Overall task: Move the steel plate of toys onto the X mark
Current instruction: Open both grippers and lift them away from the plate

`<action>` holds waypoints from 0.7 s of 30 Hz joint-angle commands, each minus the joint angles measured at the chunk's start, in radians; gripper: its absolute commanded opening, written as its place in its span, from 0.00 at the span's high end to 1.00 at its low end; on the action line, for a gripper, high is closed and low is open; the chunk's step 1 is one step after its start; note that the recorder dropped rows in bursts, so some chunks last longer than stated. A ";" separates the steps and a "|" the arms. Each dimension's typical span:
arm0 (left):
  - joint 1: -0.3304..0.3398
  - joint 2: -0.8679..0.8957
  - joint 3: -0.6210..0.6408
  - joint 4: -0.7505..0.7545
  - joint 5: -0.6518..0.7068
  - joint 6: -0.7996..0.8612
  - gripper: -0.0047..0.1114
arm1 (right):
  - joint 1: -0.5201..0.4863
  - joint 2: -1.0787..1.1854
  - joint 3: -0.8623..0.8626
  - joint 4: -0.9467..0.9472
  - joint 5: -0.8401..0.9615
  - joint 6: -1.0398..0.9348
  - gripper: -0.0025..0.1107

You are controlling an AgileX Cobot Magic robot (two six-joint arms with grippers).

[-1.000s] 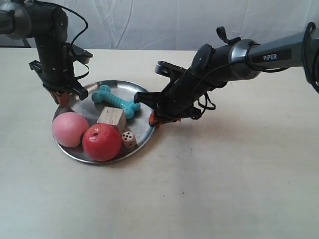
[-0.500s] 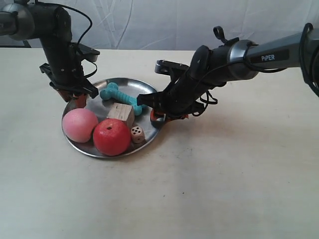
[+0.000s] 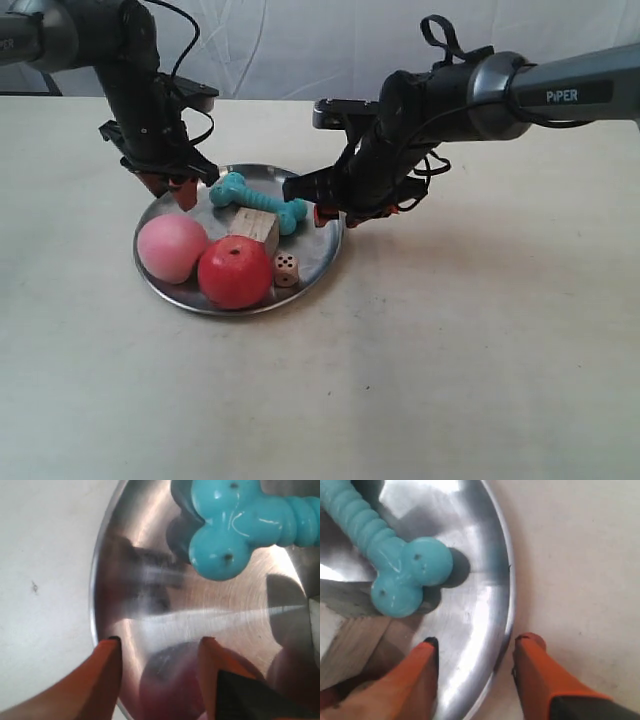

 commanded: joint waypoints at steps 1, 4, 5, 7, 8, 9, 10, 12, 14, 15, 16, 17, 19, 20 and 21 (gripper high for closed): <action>-0.002 -0.019 -0.006 -0.005 0.011 -0.006 0.56 | 0.001 -0.007 -0.003 -0.017 0.031 0.008 0.55; -0.002 -0.036 -0.006 0.012 0.012 -0.014 0.56 | 0.001 -0.019 -0.003 -0.021 0.028 0.030 0.55; -0.002 -0.041 -0.006 0.021 0.010 -0.025 0.56 | 0.001 -0.026 -0.003 -0.027 0.030 0.035 0.55; -0.002 -0.053 -0.006 0.033 0.008 -0.030 0.56 | 0.001 -0.037 -0.003 -0.047 0.032 0.035 0.55; 0.001 -0.060 -0.006 0.039 0.008 -0.033 0.56 | 0.001 -0.042 -0.003 -0.065 0.038 0.042 0.55; 0.003 -0.068 -0.006 0.041 0.010 -0.051 0.56 | 0.001 -0.051 -0.003 -0.082 0.042 0.055 0.56; 0.010 -0.073 -0.006 0.038 0.008 -0.075 0.57 | 0.001 -0.064 -0.003 -0.126 0.052 0.070 0.62; 0.041 -0.095 -0.006 -0.004 0.015 -0.084 0.65 | 0.001 -0.101 -0.003 -0.202 0.076 0.088 0.85; 0.076 -0.133 0.008 -0.070 0.020 -0.078 0.86 | 0.001 -0.146 -0.001 -0.229 0.100 0.090 0.97; 0.098 -0.159 0.025 -0.114 0.020 -0.062 0.96 | 0.001 -0.170 0.005 -0.229 0.105 0.084 0.98; 0.115 -0.181 0.046 -0.149 0.020 -0.033 0.96 | 0.001 -0.195 0.018 -0.237 0.102 0.084 0.98; 0.133 -0.214 0.078 -0.180 0.020 -0.011 0.96 | 0.001 -0.223 0.040 -0.244 0.093 0.084 0.98; 0.149 -0.268 0.140 -0.222 -0.007 0.015 0.96 | 0.001 -0.273 0.089 -0.244 0.071 0.084 0.98; 0.153 -0.294 0.183 -0.239 -0.030 0.030 0.96 | 0.001 -0.294 0.117 -0.244 0.055 0.084 0.98; 0.155 -0.322 0.216 -0.252 -0.048 0.042 0.96 | 0.001 -0.317 0.148 -0.244 0.039 0.084 0.98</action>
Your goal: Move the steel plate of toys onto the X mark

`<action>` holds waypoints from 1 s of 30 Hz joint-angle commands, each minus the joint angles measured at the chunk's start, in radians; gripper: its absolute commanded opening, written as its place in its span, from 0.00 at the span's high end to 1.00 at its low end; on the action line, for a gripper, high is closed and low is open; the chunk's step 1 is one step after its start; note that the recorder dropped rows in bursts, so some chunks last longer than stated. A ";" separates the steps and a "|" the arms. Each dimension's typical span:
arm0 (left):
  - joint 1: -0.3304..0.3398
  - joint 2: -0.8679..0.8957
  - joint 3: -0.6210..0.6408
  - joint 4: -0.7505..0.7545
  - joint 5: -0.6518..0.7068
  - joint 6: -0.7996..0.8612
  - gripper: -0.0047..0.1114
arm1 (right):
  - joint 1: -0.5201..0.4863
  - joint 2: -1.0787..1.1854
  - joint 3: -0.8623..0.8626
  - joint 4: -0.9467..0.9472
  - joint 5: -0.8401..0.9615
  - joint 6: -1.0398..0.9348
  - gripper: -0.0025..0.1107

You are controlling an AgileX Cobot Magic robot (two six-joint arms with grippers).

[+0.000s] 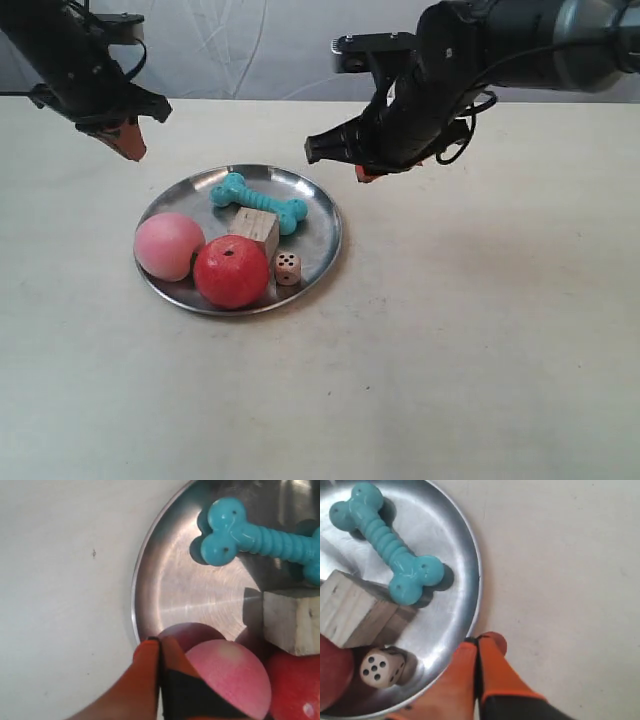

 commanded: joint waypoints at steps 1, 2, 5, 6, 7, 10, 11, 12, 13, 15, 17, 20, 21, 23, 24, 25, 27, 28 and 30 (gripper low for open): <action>0.017 -0.160 0.205 -0.107 -0.097 0.070 0.96 | 0.004 -0.116 0.158 -0.014 -0.086 0.000 0.98; 0.017 -0.193 0.247 -0.123 -0.131 0.085 0.96 | 0.004 -0.142 0.198 -0.014 -0.111 0.000 0.98; 0.017 -0.399 0.538 -0.355 -0.298 0.304 0.96 | 0.004 -0.301 0.404 -0.016 -0.271 0.000 0.98; 0.017 -0.454 0.584 -0.406 -0.329 0.357 0.96 | 0.004 -0.341 0.448 -0.017 -0.308 0.000 0.98; 0.017 -0.514 0.639 -0.462 -0.361 0.410 0.96 | 0.004 -0.381 0.490 -0.023 -0.342 0.000 0.98; 0.017 -0.693 0.784 -0.607 -0.468 0.542 0.96 | 0.004 -0.492 0.593 -0.023 -0.409 -0.006 0.98; 0.017 -0.761 0.831 -0.659 -0.513 0.593 0.96 | 0.004 -0.531 0.622 -0.023 -0.424 -0.011 0.98; 0.017 -0.885 0.900 -0.703 -0.602 0.650 0.96 | 0.004 -0.598 0.666 -0.023 -0.445 -0.016 0.98; 0.017 -0.950 0.936 -0.702 -0.654 0.658 0.96 | 0.004 -0.633 0.688 -0.023 -0.449 -0.016 0.98; 0.017 -1.055 0.978 -0.671 -0.715 0.660 0.96 | 0.004 -0.693 0.713 -0.017 -0.429 -0.016 0.98; 0.020 -1.149 0.997 -0.603 -0.776 0.660 0.96 | 0.004 -0.731 0.718 -0.015 -0.385 -0.016 0.98; 0.020 -1.259 0.997 -0.557 -0.814 0.660 0.96 | 0.004 -0.770 0.718 -0.015 -0.370 -0.016 0.98; 0.020 -1.290 0.997 -0.557 -0.827 0.660 0.96 | 0.004 -0.777 0.718 -0.015 -0.370 -0.016 0.98; 0.020 -1.340 0.997 -0.561 -0.836 0.660 0.96 | 0.004 -0.790 0.718 -0.015 -0.370 -0.016 0.98; 0.020 -1.365 0.997 -0.564 -0.836 0.660 0.96 | 0.004 -0.793 0.718 -0.015 -0.370 -0.016 0.98; 0.020 -1.383 0.997 -0.564 -0.836 0.660 0.96 | 0.004 -0.793 0.718 -0.015 -0.370 -0.016 0.98; 0.020 -1.422 0.997 -0.564 -0.836 0.660 0.96 | 0.004 -0.793 0.718 -0.015 -0.370 -0.016 0.98; 0.020 -1.438 0.997 -0.564 -0.836 0.660 0.96 | 0.004 -0.793 0.718 -0.015 -0.370 -0.016 0.98; 0.020 -1.465 0.997 -0.564 -0.834 0.660 0.96 | 0.004 -0.792 0.718 -0.013 -0.367 -0.016 0.98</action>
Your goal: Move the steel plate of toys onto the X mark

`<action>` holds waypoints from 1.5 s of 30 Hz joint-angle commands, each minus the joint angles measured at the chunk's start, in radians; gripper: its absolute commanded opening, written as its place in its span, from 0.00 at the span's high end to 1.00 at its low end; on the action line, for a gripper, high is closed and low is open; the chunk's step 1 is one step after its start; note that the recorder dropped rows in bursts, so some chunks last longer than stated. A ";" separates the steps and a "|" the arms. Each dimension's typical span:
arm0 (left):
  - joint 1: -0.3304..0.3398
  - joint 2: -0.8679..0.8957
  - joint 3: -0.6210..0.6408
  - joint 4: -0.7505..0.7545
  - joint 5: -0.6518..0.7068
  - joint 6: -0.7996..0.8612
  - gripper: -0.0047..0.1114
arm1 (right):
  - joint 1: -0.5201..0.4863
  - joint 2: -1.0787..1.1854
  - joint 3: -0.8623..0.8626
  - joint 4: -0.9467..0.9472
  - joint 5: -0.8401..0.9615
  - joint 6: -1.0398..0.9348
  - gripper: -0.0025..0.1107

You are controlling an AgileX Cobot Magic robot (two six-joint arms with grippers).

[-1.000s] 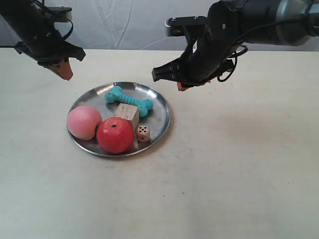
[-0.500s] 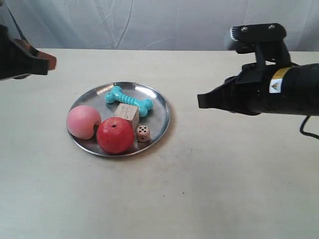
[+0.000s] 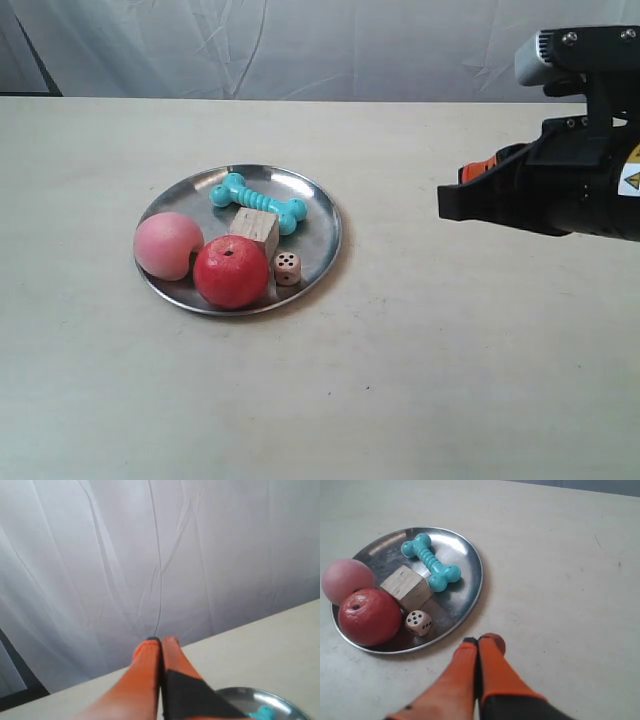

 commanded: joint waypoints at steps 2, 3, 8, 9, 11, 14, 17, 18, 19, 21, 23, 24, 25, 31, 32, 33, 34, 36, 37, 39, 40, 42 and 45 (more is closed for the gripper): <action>0.003 -0.071 0.003 -0.001 -0.011 0.001 0.96 | 0.004 -0.006 0.003 0.002 0.005 -0.008 0.98; 0.003 -0.082 0.006 0.003 -0.016 0.001 0.96 | 0.004 -0.006 0.003 0.002 0.002 -0.008 0.98; 0.003 -0.140 0.027 0.003 -0.093 0.001 0.96 | 0.004 -0.006 0.003 0.002 0.002 -0.008 0.98; 0.003 -0.153 0.041 -0.001 -0.127 -0.010 0.96 | 0.004 -0.006 0.003 0.002 0.002 -0.008 0.98; 0.003 -0.176 0.081 0.014 -0.177 -0.052 0.96 | 0.004 -0.006 0.003 0.002 0.002 -0.008 0.98; 0.003 -0.210 0.177 0.168 -0.270 -0.235 0.96 | 0.004 -0.006 0.003 0.002 0.002 -0.008 0.98; 0.003 -0.234 0.269 0.451 -0.334 -0.532 0.96 | 0.004 -0.006 0.003 0.002 0.002 -0.008 0.98; 0.003 -0.240 0.296 0.545 -0.342 -0.635 0.96 | 0.004 -0.006 0.003 0.002 0.002 -0.008 0.98; 0.003 -0.244 0.320 0.617 -0.342 -0.727 0.96 | 0.004 -0.006 0.003 0.002 0.002 -0.008 0.98; 0.003 -0.248 0.362 0.709 -0.335 -0.868 0.96 | 0.004 -0.006 0.003 0.000 0.002 -0.008 0.98; 0.003 -0.250 0.413 0.764 -0.335 -0.969 0.96 | 0.004 -0.006 0.003 0.000 0.002 -0.008 0.98; 0.003 -0.251 0.440 0.778 -0.335 -0.994 0.96 | 0.004 -0.006 0.003 0.000 -0.001 -0.008 0.98; 0.003 -0.255 0.465 0.782 -0.335 -1.005 0.96 | 0.004 -0.006 0.003 0.000 -0.001 -0.008 0.98; 0.003 -0.256 0.611 0.795 -0.464 -1.020 0.96 | 0.004 -0.006 0.003 0.000 -0.003 -0.008 0.98; 0.003 -0.259 0.634 0.795 -0.489 -1.020 0.96 | 0.004 -0.006 0.003 0.000 -0.003 -0.008 0.98; 0.003 -0.268 0.654 0.795 -0.525 -1.020 0.96 | 0.004 -0.006 0.003 0.000 -0.003 -0.008 0.98; 0.003 -0.278 0.673 0.789 -0.543 -1.020 0.96 | 0.004 -0.006 0.003 0.000 -0.003 -0.008 0.98; 0.003 -0.311 0.701 0.782 -0.551 -1.020 0.96 | 0.004 -0.006 0.003 0.000 -0.003 -0.008 0.98; 0.003 -0.327 0.710 0.780 -0.542 -1.020 0.96 | 0.004 -0.006 0.003 0.000 -0.003 -0.008 0.98; 0.003 -0.369 0.714 0.780 -0.513 -1.020 0.96 | 0.004 -0.006 0.003 0.000 -0.003 -0.008 0.98; 0.003 -0.390 0.714 0.780 -0.504 -1.020 0.96 | 0.004 -0.006 0.003 0.000 -0.003 -0.008 0.98; 0.003 -0.428 0.714 0.780 -0.446 -1.020 0.96 | 0.004 -0.006 0.003 0.000 -0.003 -0.008 0.98; 0.005 -0.479 0.714 0.780 -0.359 -1.020 0.96 | 0.004 -0.006 0.003 0.000 -0.003 -0.008 0.98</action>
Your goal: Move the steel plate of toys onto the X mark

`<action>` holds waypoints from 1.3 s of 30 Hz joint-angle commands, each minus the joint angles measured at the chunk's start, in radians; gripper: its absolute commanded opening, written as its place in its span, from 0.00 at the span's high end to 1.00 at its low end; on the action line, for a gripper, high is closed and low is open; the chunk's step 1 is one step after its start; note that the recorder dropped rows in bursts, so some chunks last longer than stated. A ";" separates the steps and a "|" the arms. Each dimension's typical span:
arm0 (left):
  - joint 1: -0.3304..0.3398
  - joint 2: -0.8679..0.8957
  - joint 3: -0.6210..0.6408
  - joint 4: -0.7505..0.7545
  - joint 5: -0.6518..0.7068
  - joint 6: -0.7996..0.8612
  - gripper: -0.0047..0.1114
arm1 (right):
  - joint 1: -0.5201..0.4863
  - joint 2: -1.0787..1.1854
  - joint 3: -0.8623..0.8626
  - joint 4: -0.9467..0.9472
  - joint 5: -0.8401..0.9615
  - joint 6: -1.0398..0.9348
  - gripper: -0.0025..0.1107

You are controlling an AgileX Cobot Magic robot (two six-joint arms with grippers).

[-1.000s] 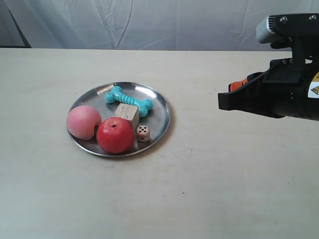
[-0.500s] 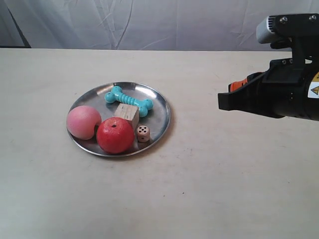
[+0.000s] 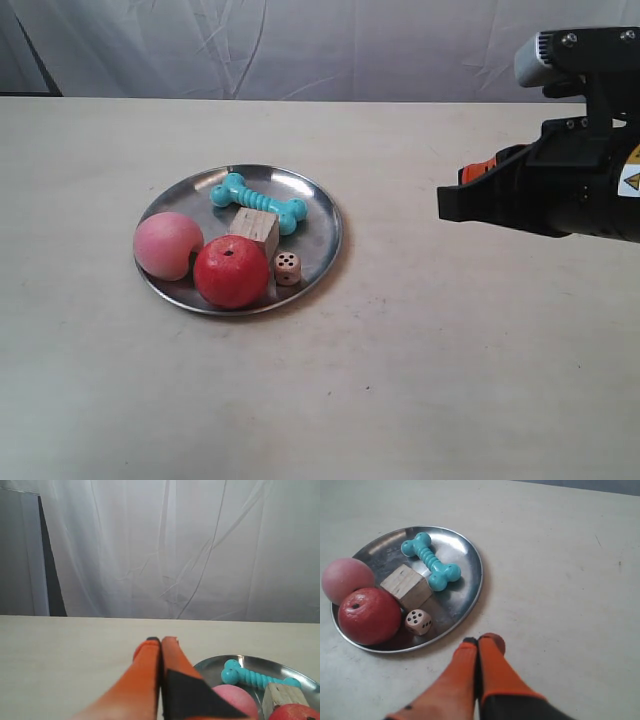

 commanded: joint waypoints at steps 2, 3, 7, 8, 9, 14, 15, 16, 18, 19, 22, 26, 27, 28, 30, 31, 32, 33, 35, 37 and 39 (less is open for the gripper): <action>0.005 -0.096 0.005 -0.007 0.166 -0.007 0.96 | 0.004 -0.006 0.001 -0.002 -0.006 -0.002 0.98; 0.005 -0.112 0.005 -0.007 0.198 -0.007 0.96 | 0.004 -0.006 0.001 -0.002 -0.006 -0.002 0.98; 0.005 -0.178 0.005 -0.007 0.303 -0.007 0.96 | 0.004 -0.006 0.001 0.003 -0.006 -0.002 0.98; 0.005 -0.195 0.005 -0.002 0.328 -0.007 0.96 | 0.004 -0.006 0.001 0.003 -0.006 -0.002 0.98; 0.005 -0.212 0.005 0.001 0.352 -0.007 0.96 | 0.004 -0.006 0.001 0.003 -0.006 -0.002 0.98; 0.005 -0.228 0.005 0.019 0.404 -0.003 0.96 | 0.004 -0.006 0.001 0.003 -0.006 -0.002 0.98; 0.005 -0.228 0.005 0.019 0.404 -0.003 0.96 | 0.004 -0.006 0.001 0.003 -0.006 -0.002 0.98; 0.005 -0.228 0.005 0.019 0.404 -0.003 0.96 | 0.004 -0.006 0.001 0.003 -0.006 -0.002 0.98; 0.005 -0.228 0.005 0.019 0.404 -0.003 0.96 | 0.004 -0.006 0.001 0.003 -0.006 -0.002 0.98; 0.005 -0.228 0.005 0.019 0.404 -0.003 0.96 | 0.004 -0.006 0.001 0.003 -0.006 -0.002 0.98; 0.005 -0.228 0.005 0.019 0.404 -0.003 0.96 | 0.004 -0.006 0.001 0.003 -0.006 -0.002 0.98; 0.005 -0.228 0.005 0.019 0.404 -0.003 0.96 | 0.004 -0.006 0.001 0.003 -0.006 -0.002 0.98; 0.005 -0.228 0.005 0.019 0.404 -0.003 0.96 | 0.004 -0.006 0.001 0.003 -0.006 -0.002 0.98; 0.005 -0.228 0.005 0.019 0.404 -0.003 0.96 | 0.004 -0.006 0.001 0.003 -0.006 -0.002 0.98; 0.005 -0.228 0.005 0.019 0.404 -0.003 0.96 | 0.004 -0.006 0.001 0.003 -0.006 -0.002 0.98; 0.005 -0.228 0.005 0.019 0.404 -0.003 0.96 | 0.004 -0.006 0.001 0.002 -0.008 -0.002 0.98; 0.005 -0.228 0.005 0.019 0.404 -0.003 0.96 | 0.004 -0.006 0.001 0.002 -0.008 -0.002 0.98; 0.005 -0.228 0.005 0.019 0.404 -0.003 0.96 | 0.004 -0.006 0.001 0.002 -0.008 -0.002 0.98; 0.005 -0.228 0.005 0.019 0.404 -0.003 0.96 | 0.004 -0.006 0.001 0.002 -0.008 -0.002 0.98; 0.005 -0.228 0.005 0.019 0.404 -0.003 0.96 | 0.004 -0.009 0.001 0.002 -0.008 -0.002 0.98; 0.005 -0.228 0.005 0.019 0.404 -0.003 0.96 | 0.004 -0.048 0.001 -0.011 -0.006 -0.007 0.98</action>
